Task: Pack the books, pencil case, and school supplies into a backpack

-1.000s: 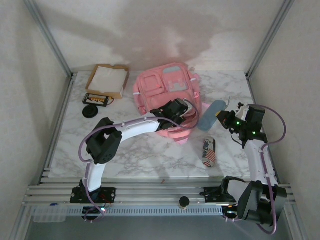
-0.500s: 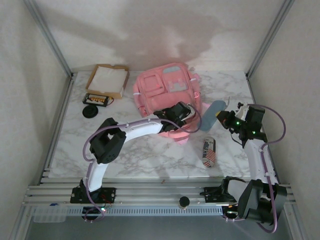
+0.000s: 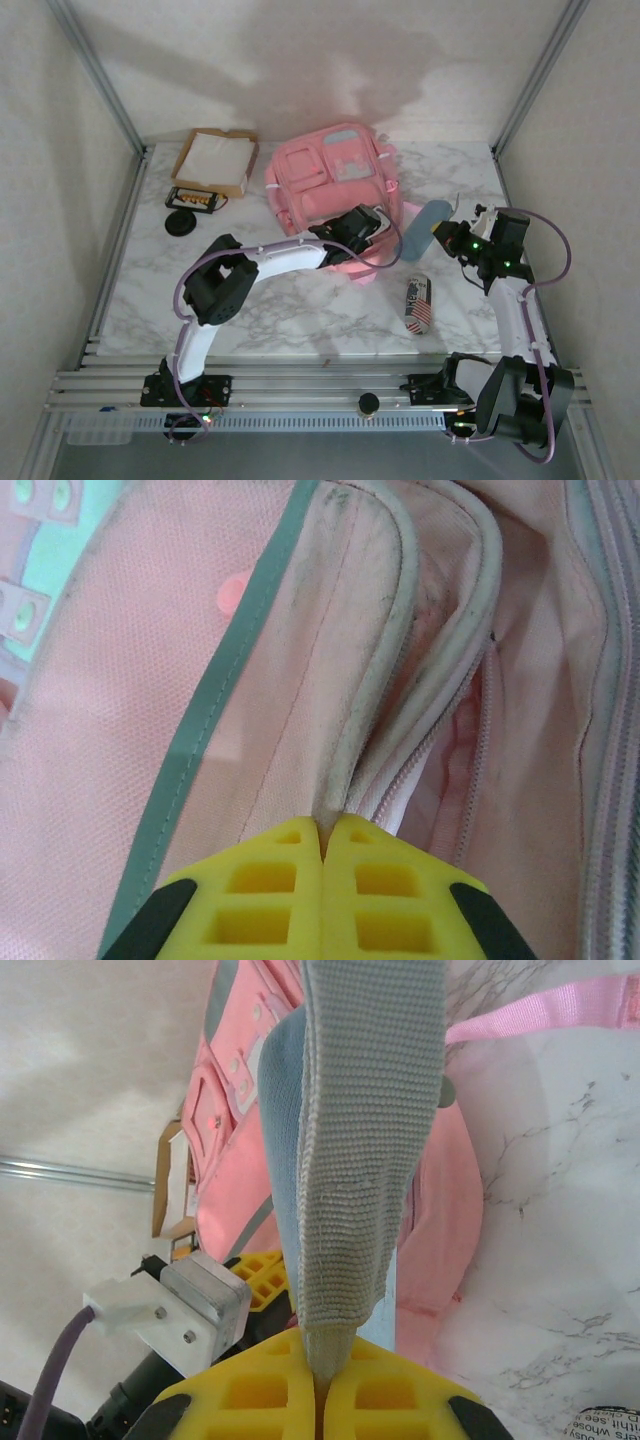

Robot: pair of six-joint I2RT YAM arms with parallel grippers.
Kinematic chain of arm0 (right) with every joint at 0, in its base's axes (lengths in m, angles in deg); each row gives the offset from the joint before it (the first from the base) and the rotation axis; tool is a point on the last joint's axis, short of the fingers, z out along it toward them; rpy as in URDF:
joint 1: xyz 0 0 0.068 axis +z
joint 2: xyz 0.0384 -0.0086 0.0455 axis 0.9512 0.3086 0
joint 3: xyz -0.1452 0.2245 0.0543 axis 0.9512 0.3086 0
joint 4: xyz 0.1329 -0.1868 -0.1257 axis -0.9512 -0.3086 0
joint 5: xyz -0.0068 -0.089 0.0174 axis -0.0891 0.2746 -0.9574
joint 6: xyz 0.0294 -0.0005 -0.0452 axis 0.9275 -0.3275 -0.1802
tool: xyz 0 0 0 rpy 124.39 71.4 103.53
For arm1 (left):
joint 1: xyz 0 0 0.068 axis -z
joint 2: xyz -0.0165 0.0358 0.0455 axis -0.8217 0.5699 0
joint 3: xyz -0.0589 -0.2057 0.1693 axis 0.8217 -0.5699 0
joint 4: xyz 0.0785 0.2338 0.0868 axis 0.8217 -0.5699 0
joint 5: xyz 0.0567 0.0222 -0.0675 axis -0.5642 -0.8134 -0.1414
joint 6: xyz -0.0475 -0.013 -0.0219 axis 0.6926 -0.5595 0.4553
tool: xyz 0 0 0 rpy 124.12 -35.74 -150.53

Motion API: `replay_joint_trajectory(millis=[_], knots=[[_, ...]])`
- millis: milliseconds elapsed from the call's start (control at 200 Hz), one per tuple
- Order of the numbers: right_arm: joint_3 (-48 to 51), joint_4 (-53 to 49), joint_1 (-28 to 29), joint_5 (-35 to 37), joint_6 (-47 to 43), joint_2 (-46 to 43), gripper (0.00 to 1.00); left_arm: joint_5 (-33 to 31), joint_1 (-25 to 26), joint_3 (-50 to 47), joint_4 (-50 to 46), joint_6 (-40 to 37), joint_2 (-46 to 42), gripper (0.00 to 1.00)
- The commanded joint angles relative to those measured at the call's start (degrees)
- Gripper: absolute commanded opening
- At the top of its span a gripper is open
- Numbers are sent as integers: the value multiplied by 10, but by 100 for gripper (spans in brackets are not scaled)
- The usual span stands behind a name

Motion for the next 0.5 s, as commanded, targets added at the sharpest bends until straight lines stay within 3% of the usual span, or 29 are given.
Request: replay_joint_trajectory(millis=[0,265,496], knots=[[-12,4,-4,-3,-15,6,0,-36,-23,31,12,12,-17,0],[-1,52,3,-29,26,29,0,-40,-24,63,-18,50,-55,0],[30,199,77,-21,147,77,0,-61,-23,112,-48,84,-64,0]])
